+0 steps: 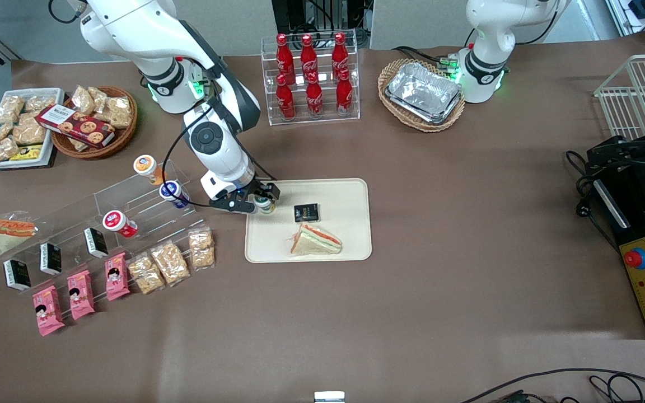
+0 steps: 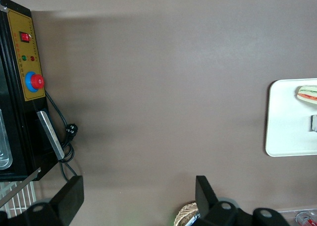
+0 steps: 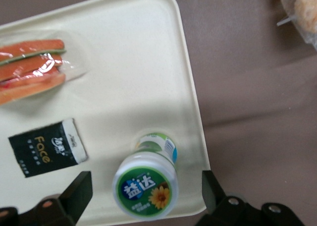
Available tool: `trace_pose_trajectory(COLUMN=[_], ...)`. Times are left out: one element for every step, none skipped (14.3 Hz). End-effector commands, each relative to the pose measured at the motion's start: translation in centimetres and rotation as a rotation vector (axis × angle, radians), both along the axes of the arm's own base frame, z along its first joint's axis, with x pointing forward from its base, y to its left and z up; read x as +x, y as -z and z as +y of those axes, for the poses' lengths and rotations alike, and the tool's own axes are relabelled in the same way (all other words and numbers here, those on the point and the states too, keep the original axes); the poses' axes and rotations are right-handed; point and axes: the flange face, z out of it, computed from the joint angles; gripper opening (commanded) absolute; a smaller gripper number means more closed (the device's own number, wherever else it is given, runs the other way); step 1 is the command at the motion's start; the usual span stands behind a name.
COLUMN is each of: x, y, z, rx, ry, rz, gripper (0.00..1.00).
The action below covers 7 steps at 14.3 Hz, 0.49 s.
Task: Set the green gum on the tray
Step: 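Lower the bottle onto the tray and open the right gripper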
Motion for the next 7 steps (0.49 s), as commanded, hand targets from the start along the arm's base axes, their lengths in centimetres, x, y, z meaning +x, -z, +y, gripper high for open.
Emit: trace_pose_trajectory(x=[1.7,2.2,2.9,4.0,5.1,6.1,7.0], y=[-4.1,-6.0,-7.7,-9.7,-11.9,-14.0,-16.1], z=[-2.0,-2.9,-4.4,-6.5,-8.5,-10.0,-10.9], rx=[0.010,0.005,-0.007,-0.012,-0.014,-0.018,-0.021], ry=[0.033,0.010,-0.015,-0.027,-0.041,-0.059,-0.075], rz=[-0.026,-0.029,-0.028,-0.024,-0.017,0.003,0.024], gripper=[0.99,0.99,0.99,0.99,0.99,0.99,0.99])
